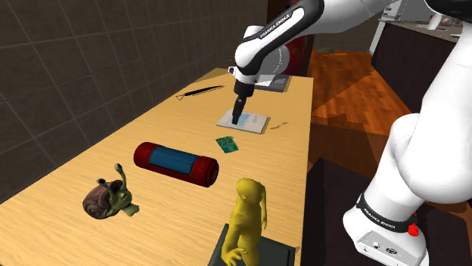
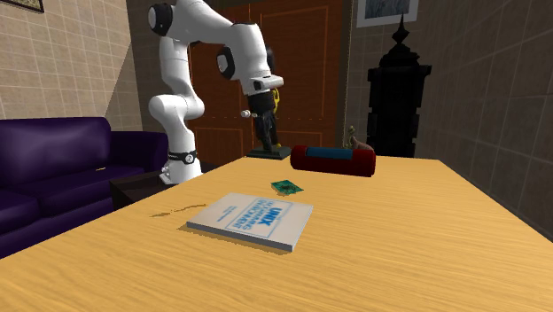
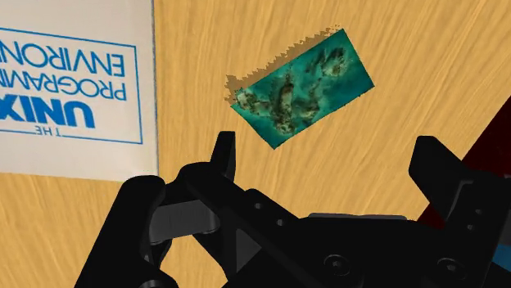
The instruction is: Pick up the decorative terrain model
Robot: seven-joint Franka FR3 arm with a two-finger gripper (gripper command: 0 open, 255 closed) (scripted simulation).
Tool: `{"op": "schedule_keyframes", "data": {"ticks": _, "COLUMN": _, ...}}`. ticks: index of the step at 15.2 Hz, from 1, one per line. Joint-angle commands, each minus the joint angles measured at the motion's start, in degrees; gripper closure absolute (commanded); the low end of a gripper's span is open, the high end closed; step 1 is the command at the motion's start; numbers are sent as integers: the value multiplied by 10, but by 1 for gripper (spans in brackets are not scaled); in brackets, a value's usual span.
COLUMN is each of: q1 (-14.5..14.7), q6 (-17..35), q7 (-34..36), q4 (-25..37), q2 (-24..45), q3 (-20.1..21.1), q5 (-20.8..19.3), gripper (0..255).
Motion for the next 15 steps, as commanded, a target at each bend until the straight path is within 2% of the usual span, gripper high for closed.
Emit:
{"op": "schedule_keyframes", "data": {"ticks": 1, "q1": 4, "q6": 18, "q7": -47, "q4": 26, "q2": 48, "q3": 4, "q5": 30, "gripper": 0}}
{"op": "schedule_keyframes", "data": {"ticks": 7, "q1": -1, "q6": 49, "q7": -157, "q4": 114, "q2": 174, "q3": 40, "q5": 93, "gripper": 0}}
{"op": "schedule_keyframes", "data": {"ticks": 15, "q1": -11, "q6": 92, "q7": -191, "q4": 116, "q2": 223, "q3": 57, "q5": 125, "gripper": 0}}
